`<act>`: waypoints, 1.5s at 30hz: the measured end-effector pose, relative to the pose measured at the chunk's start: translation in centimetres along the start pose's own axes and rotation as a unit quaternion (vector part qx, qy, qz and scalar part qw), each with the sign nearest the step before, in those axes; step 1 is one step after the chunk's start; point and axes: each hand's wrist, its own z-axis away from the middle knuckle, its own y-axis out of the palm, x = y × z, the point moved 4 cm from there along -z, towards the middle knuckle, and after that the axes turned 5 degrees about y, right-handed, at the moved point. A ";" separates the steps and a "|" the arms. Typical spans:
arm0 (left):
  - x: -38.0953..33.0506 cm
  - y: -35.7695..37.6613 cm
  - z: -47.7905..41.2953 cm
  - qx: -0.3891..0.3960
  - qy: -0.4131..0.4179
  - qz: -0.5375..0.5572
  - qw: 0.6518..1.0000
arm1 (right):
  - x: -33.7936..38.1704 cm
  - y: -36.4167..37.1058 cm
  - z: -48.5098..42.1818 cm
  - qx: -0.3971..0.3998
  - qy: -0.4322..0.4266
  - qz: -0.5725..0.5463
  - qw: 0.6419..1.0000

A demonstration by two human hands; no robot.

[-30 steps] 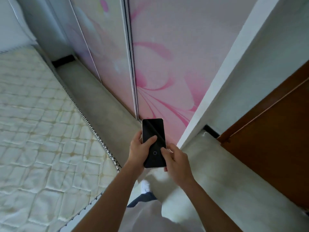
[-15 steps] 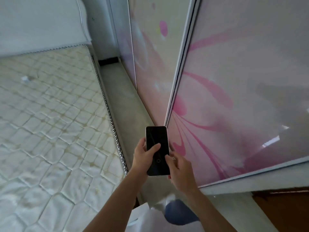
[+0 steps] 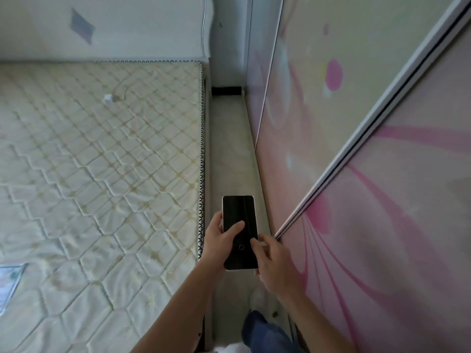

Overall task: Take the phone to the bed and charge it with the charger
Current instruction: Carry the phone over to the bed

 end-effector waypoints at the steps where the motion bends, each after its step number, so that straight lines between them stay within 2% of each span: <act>1: -0.4 0.6 -1.0 -0.006 -0.001 0.007 1.000 | 0.4 -0.6 -1.4 0.000 -0.005 0.005 1.000; 8: -4.3 4.1 -7.5 -0.009 0.020 0.019 1.000 | 3.1 -3.1 -9.6 -0.019 -0.051 0.047 0.997; 15: -6.5 5.3 -12.4 -0.018 0.009 0.053 0.998 | 5.0 -3.9 -15.6 -0.005 -0.054 0.044 0.998; 19: -7.8 5.2 -16.8 -0.018 0.004 0.048 0.999 | 6.6 -3.0 -19.5 0.016 -0.051 0.009 0.999; 26: -11.8 3.8 -27.2 -0.005 -0.016 0.047 0.999 | 11.1 -0.6 -29.2 0.028 -0.042 0.012 0.999; 34: -17.6 1.7 -37.7 0.017 0.007 0.032 0.999 | 17.4 2.4 -38.7 0.012 -0.060 0.010 0.998; 45: -21.4 2.4 -49.3 0.021 0.005 0.014 1.000 | 20.8 3.2 -50.2 0.001 -0.047 0.002 0.999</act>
